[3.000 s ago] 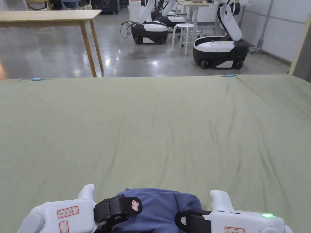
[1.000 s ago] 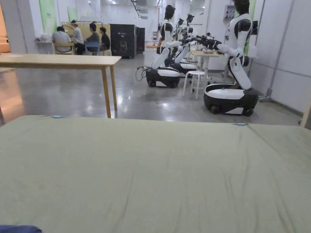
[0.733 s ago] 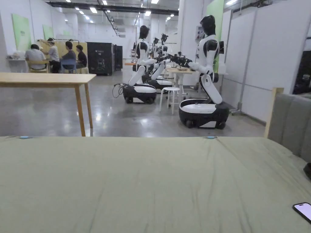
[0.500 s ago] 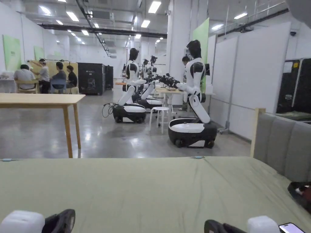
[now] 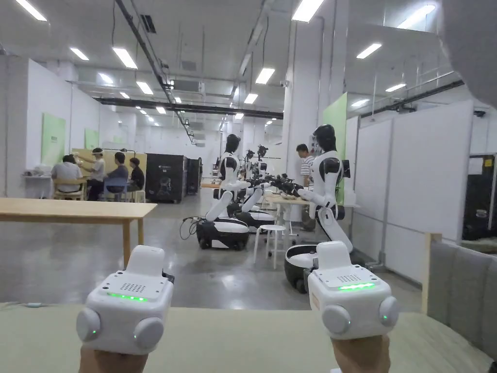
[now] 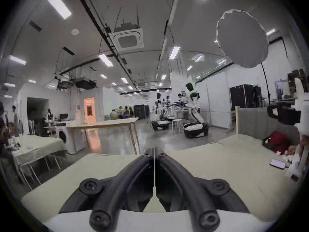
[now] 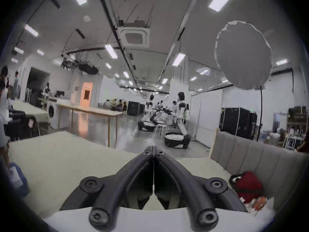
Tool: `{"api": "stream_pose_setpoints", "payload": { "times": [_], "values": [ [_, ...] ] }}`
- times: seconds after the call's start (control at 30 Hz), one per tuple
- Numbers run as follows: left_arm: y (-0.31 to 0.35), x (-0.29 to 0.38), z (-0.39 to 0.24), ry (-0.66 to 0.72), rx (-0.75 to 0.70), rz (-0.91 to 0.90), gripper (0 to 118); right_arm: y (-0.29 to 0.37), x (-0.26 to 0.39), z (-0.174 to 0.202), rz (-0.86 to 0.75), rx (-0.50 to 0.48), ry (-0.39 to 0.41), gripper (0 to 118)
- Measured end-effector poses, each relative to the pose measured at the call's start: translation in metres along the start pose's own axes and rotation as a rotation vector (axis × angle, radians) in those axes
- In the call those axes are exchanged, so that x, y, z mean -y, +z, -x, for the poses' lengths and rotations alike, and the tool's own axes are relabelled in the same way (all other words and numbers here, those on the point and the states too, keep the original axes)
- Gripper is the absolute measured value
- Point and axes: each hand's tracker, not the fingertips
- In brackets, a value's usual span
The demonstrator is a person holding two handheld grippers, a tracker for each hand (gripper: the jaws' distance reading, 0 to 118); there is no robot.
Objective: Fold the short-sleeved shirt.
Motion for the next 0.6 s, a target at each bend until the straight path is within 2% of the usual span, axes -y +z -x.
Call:
{"api": "stream_pose_setpoints", "payload": {
  "times": [0.03, 0.07, 0.17, 0.23, 0.27, 0.33, 0.47, 0.6],
  "values": [
    [-0.008, 0.001, 0.0, -0.015, -0.002, 0.044, 0, -0.004, 0.0, 0.003, 0.012, 0.017, 0.019, 1],
    [-0.006, -0.001, -0.004, -0.001, -0.012, 0.057, 0, -0.006, -0.001, 0.004, 0.038, 0.047, 0.001, 1],
    [-0.008, -0.001, -0.005, 0.064, 0.015, 0.064, 0, 0.002, 0.004, 0.003, -0.038, 0.023, -0.134, 1],
    [-0.018, 0.002, -0.007, 0.096, 0.011, 0.078, 0, 0.001, 0.005, 0.008, -0.01, 0.039, -0.101, 1],
    [-0.018, 0.002, -0.006, 0.113, 0.013, 0.077, 0, 0.0, 0.007, 0.009, 0.001, 0.023, -0.065, 1],
    [-0.017, 0.001, -0.005, 0.119, 0.012, 0.083, 0, 0.003, 0.007, 0.011, -0.006, 0.014, -0.043, 1],
    [-0.016, -0.005, -0.008, 0.077, 0.01, 0.078, 0, 0.003, 0.003, 0.01, -0.004, 0.017, -0.057, 1],
    [-0.009, -0.009, -0.005, 0.108, 0.01, 0.072, 0, 0.011, -0.005, 0.008, -0.009, 0.016, -0.115, 1]
  ]
}}
